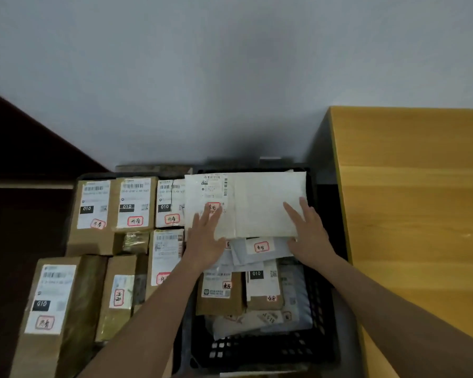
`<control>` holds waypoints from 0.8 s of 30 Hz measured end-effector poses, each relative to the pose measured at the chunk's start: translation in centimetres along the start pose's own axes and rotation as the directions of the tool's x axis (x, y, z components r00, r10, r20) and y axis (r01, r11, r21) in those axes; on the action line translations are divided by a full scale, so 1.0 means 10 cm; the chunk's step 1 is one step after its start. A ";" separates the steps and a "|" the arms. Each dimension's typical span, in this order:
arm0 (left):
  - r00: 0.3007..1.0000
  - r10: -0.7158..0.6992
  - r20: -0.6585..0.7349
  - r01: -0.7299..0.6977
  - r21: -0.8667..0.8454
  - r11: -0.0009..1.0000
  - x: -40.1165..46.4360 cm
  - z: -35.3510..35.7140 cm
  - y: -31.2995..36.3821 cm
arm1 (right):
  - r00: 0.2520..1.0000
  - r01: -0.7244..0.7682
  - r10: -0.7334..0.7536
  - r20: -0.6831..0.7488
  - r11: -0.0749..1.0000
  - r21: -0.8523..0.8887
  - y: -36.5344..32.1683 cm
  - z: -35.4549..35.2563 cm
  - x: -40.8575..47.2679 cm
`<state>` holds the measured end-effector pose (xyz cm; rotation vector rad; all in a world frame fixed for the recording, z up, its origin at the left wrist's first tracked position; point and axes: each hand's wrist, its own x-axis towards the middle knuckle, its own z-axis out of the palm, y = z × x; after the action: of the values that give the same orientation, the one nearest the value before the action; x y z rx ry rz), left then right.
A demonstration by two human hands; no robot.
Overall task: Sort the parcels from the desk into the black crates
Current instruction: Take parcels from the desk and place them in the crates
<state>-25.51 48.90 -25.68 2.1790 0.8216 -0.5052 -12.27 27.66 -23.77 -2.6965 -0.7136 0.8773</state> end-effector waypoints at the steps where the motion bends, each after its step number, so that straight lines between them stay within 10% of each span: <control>1: 1.000 0.013 0.001 -0.013 0.078 0.997 0.07 0.03 0.00 | 1.000 0.014 -0.014 0.001 0.999 -0.038 -0.01 0.03 0.04; 24: 0.900 -0.016 0.437 0.018 0.001 1.000 0.66 0.07 0.10 | 0.988 -0.103 0.118 0.103 0.984 -0.143 -0.18 0.38 0.58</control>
<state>-20.10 50.47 -29.41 1.9453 0.5905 -0.9595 -11.19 32.35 -29.06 -2.8512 -0.6748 1.0487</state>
